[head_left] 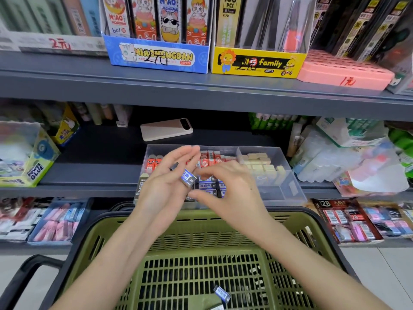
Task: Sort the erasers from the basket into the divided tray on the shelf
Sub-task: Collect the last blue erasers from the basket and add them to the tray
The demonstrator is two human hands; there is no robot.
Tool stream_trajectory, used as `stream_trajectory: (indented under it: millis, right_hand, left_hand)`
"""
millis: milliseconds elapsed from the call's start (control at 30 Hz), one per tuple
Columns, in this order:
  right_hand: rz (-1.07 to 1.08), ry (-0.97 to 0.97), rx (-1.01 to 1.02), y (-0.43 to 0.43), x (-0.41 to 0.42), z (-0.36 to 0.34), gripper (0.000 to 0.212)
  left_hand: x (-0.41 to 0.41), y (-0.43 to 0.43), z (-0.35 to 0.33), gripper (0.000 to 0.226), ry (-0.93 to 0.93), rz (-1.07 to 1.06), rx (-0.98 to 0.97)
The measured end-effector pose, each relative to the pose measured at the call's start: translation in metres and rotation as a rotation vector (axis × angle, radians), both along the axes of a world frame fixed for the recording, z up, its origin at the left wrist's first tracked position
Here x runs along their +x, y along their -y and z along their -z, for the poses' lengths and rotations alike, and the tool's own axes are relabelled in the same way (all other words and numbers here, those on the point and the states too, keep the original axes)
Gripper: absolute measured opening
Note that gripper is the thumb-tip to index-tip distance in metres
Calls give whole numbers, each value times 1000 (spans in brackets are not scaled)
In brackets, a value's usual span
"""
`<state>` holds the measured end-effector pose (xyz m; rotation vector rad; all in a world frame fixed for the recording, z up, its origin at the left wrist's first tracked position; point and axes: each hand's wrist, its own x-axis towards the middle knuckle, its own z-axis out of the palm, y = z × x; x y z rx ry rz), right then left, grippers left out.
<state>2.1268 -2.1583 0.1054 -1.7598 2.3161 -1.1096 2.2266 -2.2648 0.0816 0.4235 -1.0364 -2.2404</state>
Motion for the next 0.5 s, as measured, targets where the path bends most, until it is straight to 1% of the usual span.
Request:
stream_trajectory:
  millis: [100,167,233,300,367,433,500]
  right_hand:
    - [23,55,-45,5,12,3,27]
    - [29,85,-78,5,15,5,20]
    - [30,105,-76,3,6,4,18]
    - [78,107,0,0,-14,1,18]
    - [116,44,182,-3,-34,-2,20]
    - [76,4,371,-2,-44,-1,23]
    - [19,-1,494,2,-45,1,23]
  left_hand:
    - [2,-7,-2,30,14,33,-43]
    - [4,-12,-3,31,39,54,-107]
    - [11,-15,-3,32,93,56,-192]
    - [21,-13,-1,32,243,-12,-379]
    - [33,-8,3,27,449,-130,-628]
    - [46,-3,6,27,602,-223,-906]
    - [55,1,11,30,698,-274,-1154]
